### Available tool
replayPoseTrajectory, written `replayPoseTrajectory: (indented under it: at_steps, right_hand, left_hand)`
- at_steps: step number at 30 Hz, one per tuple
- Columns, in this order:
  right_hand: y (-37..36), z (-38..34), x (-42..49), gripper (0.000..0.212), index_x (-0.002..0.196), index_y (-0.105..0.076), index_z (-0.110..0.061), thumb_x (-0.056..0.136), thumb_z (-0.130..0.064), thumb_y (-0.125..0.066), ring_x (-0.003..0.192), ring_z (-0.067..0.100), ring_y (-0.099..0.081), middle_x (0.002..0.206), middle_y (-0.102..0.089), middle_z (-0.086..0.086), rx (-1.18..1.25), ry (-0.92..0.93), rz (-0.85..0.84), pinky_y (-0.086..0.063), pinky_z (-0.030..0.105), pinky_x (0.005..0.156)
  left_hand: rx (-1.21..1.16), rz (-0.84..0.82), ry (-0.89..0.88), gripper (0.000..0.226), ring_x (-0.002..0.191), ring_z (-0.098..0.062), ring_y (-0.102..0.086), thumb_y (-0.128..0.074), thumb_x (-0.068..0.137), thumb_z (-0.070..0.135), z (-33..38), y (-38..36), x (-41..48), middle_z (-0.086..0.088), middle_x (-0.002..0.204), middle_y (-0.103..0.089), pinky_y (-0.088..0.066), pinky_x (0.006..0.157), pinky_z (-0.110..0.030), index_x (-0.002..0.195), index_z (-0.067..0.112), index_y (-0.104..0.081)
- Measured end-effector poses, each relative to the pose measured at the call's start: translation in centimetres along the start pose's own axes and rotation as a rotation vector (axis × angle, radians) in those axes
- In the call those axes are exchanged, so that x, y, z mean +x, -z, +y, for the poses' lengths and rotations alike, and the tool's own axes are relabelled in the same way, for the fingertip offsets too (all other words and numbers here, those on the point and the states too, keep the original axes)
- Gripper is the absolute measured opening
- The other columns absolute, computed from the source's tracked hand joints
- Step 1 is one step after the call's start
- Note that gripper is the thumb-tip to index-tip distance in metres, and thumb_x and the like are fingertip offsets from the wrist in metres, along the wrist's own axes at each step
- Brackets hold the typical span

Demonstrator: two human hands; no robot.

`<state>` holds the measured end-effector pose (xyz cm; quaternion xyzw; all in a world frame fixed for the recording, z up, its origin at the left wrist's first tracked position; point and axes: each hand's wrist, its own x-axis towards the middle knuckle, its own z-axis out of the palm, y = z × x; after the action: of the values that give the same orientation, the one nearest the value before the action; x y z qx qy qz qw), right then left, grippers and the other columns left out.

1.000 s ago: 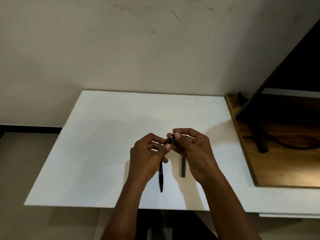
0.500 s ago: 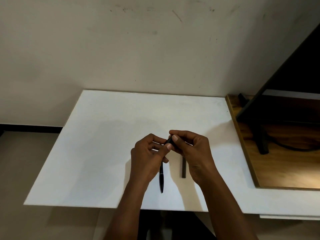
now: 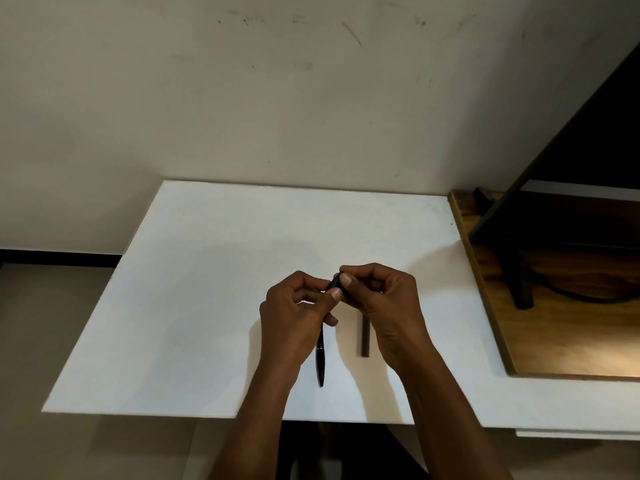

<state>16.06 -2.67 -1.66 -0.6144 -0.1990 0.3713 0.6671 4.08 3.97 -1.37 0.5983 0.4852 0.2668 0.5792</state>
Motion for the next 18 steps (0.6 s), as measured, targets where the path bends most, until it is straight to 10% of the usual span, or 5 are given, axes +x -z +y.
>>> replayPoseTrajectory:
  at_steps: [18]
  right_hand:
    - [0.15,-0.74,0.16,0.016,0.104,-0.077,-0.013,0.089,-0.017,-0.074,0.092,0.028,-0.076,0.09,-0.079,0.013,-0.064,-0.114,-0.068,-0.057,0.041,0.088]
  left_hand:
    - [-0.095,-0.139,0.104,0.028,0.07,-0.017,-0.079,-0.087,0.074,0.026,0.13,0.13,0.33,-0.005,0.073,-0.08,-0.061,0.059,-0.023,0.086,0.008,-0.07]
